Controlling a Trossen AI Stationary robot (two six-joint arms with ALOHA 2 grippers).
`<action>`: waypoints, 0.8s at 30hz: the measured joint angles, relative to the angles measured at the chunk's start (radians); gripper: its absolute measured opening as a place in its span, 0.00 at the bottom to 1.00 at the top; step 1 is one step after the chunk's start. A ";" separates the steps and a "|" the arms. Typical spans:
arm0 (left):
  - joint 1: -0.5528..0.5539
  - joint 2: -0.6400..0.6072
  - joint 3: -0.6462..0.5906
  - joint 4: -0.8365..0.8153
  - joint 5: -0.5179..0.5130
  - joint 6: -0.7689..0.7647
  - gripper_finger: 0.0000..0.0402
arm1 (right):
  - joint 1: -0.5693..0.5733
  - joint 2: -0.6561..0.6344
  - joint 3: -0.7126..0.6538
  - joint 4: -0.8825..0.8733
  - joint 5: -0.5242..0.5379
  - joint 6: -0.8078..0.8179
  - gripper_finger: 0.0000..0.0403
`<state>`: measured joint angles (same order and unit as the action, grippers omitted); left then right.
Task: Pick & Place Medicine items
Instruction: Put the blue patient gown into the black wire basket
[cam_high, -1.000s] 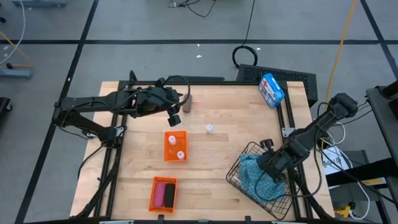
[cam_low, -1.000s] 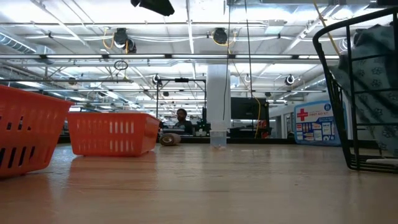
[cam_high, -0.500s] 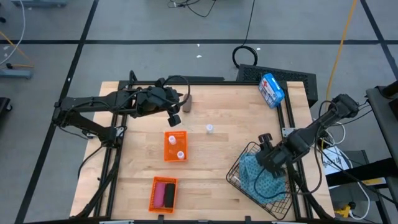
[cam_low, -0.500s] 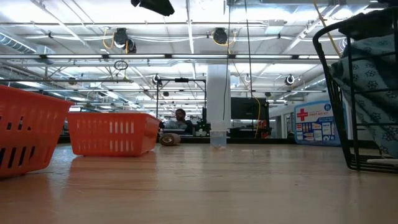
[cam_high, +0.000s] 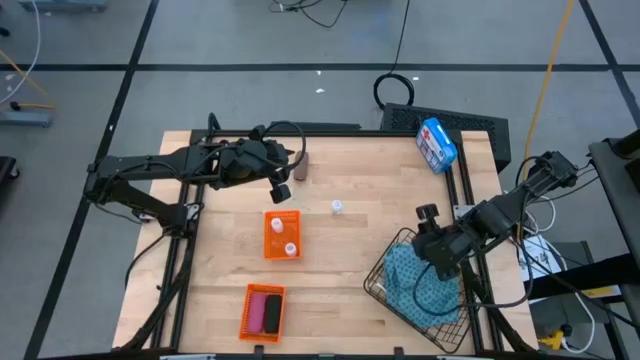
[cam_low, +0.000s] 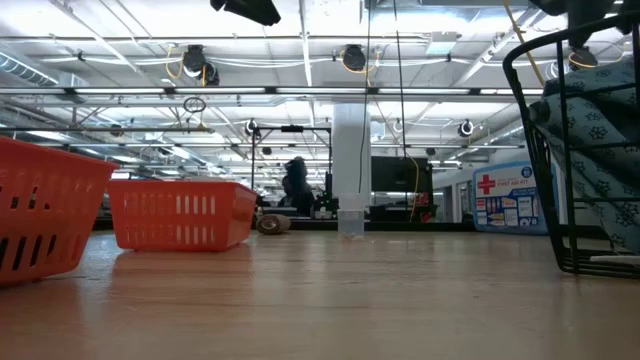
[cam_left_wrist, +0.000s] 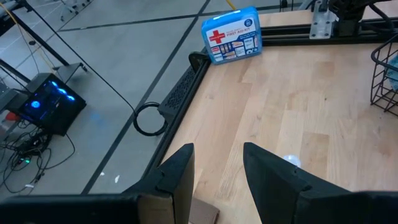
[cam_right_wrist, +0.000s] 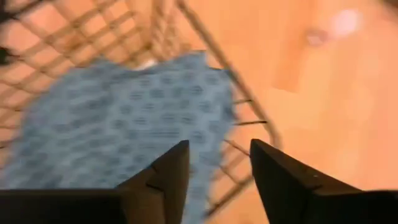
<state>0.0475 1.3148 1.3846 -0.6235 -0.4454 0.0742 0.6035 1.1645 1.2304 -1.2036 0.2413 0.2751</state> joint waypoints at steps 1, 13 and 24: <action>0.000 0.000 0.000 0.000 0.000 0.000 0.37 | 0.006 0.000 0.000 0.010 -0.040 0.000 0.37; 0.000 0.000 0.000 -0.001 0.000 0.006 0.37 | 0.034 0.012 -0.140 0.081 -0.142 0.023 0.01; 0.000 0.000 0.000 -0.001 0.001 0.005 0.37 | -0.029 0.012 -0.455 0.389 -0.144 -0.033 0.00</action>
<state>0.0475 1.3144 1.3846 -0.6243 -0.4447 0.0792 0.5740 1.1763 0.7751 -0.8151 0.0968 0.2422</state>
